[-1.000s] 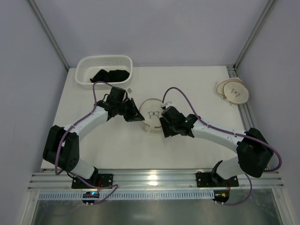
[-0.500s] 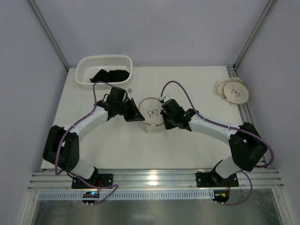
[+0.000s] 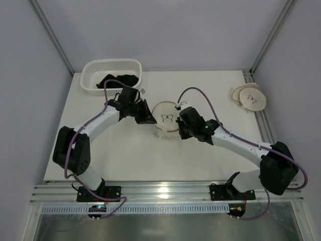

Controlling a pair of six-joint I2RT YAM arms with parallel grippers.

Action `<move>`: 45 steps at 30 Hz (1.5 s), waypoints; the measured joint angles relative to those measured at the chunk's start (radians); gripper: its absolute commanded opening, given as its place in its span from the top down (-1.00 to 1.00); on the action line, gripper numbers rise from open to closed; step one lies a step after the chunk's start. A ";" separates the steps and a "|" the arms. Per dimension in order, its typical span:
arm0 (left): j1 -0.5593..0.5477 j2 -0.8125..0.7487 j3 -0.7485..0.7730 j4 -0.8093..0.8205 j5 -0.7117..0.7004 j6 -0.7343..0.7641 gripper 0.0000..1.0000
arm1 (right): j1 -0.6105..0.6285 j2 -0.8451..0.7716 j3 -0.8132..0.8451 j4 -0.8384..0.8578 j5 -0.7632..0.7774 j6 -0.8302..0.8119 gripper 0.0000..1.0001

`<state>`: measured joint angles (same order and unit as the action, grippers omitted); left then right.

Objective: Unzip the laundry bag and remove the bra

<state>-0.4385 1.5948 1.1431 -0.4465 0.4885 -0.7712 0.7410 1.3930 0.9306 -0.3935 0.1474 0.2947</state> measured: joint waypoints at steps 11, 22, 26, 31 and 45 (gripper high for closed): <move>0.013 0.262 0.273 0.049 0.000 0.017 -0.58 | 0.027 -0.206 -0.079 -0.060 -0.057 0.050 0.93; -0.054 -0.097 -0.101 0.195 -0.013 -0.250 -0.79 | 0.050 -0.177 -0.080 -0.073 -0.103 0.084 0.93; -0.177 -0.162 -0.293 0.355 0.016 -0.411 -0.78 | 0.054 -0.173 -0.086 -0.034 -0.136 0.094 0.93; -0.285 -0.093 -0.367 0.466 0.024 -0.563 -0.73 | 0.052 -0.169 -0.096 0.003 -0.171 0.101 0.93; -0.298 -0.133 -0.411 0.602 -0.160 -0.721 -0.71 | 0.034 -0.199 -0.119 0.027 -0.143 0.099 0.92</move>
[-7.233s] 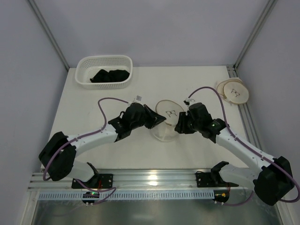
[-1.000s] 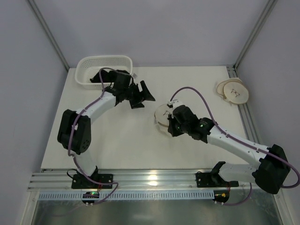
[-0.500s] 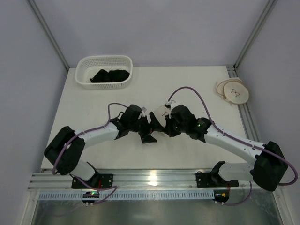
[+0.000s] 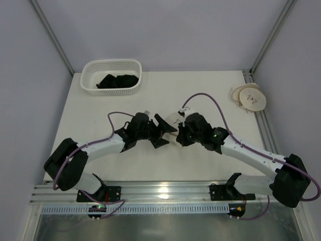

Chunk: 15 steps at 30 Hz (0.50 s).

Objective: Unzip the laundry bag and remove the bra

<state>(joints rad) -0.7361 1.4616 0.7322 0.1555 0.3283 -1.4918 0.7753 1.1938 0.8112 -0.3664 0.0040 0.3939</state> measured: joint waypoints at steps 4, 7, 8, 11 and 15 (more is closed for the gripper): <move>0.006 -0.018 -0.022 0.066 -0.092 -0.050 -0.71 | 0.023 -0.015 -0.014 0.000 -0.042 0.000 0.93; 0.005 -0.016 -0.021 0.095 -0.106 -0.072 -0.62 | 0.025 -0.023 -0.023 -0.001 -0.053 0.000 0.93; 0.005 -0.011 -0.016 0.100 -0.108 -0.076 -0.58 | 0.025 -0.025 -0.025 -0.001 -0.055 0.000 0.92; 0.000 0.025 0.006 0.122 -0.108 -0.087 -0.15 | 0.025 -0.032 -0.027 -0.001 -0.055 0.000 0.93; -0.011 0.073 0.023 0.140 -0.109 -0.104 0.87 | 0.025 -0.043 -0.027 -0.003 -0.054 0.000 0.92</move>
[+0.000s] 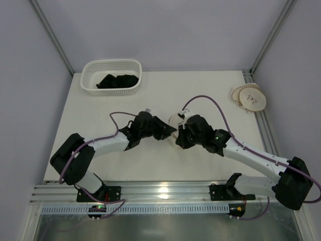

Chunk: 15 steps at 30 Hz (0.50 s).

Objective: Unzip the laundry bag and remove the bra

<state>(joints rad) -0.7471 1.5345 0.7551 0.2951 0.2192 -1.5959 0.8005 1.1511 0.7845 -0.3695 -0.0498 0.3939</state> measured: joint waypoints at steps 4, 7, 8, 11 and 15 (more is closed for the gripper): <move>-0.004 0.003 0.002 -0.009 -0.007 0.012 1.00 | 0.000 -0.002 0.000 -0.008 0.008 0.000 0.93; -0.001 -0.001 0.002 -0.025 -0.010 0.027 1.00 | 0.000 -0.002 0.004 -0.027 0.019 0.000 0.93; 0.004 -0.002 0.002 -0.030 -0.010 0.034 1.00 | 0.000 -0.001 0.008 -0.041 0.028 0.000 0.93; 0.035 -0.005 0.002 -0.052 -0.003 0.059 1.00 | 0.001 0.003 0.021 -0.089 0.053 0.001 0.93; 0.093 -0.008 0.010 -0.101 0.034 0.123 1.00 | 0.001 0.014 0.033 -0.146 0.100 0.009 0.93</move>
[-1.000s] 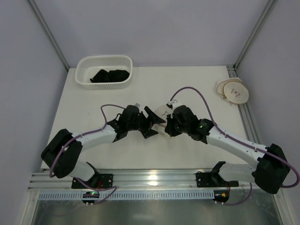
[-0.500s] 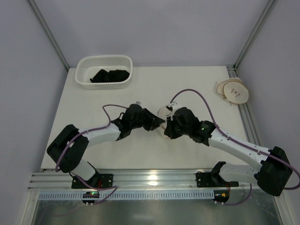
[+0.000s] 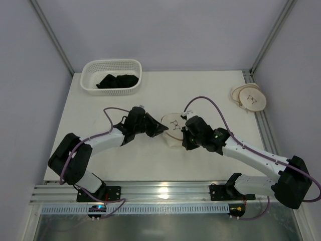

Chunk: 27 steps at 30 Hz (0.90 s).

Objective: Unzip the laundry bag and remove the bra

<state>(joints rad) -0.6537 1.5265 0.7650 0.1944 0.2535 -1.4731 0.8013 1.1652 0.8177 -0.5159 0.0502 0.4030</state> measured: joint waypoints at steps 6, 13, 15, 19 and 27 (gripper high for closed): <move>0.075 0.018 0.094 -0.135 0.113 0.163 1.00 | -0.008 0.001 0.000 -0.055 0.112 0.031 0.93; 0.093 0.187 0.376 -0.373 0.250 0.481 1.00 | -0.127 0.099 0.048 -0.092 0.216 0.026 0.93; 0.103 0.247 0.469 -0.482 0.262 0.597 1.00 | -0.153 0.129 0.062 -0.089 0.226 0.015 0.93; 0.143 0.349 0.621 -0.624 0.297 0.743 1.00 | -0.167 0.138 0.077 -0.064 0.209 -0.003 0.93; 0.219 0.402 0.704 -0.633 0.330 0.792 -0.53 | -0.167 0.112 0.077 -0.008 0.097 -0.027 0.93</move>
<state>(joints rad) -0.4347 1.9285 1.4693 -0.4385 0.5831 -0.6811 0.6346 1.2774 0.8944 -0.5243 0.1471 0.3763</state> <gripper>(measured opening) 0.653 0.045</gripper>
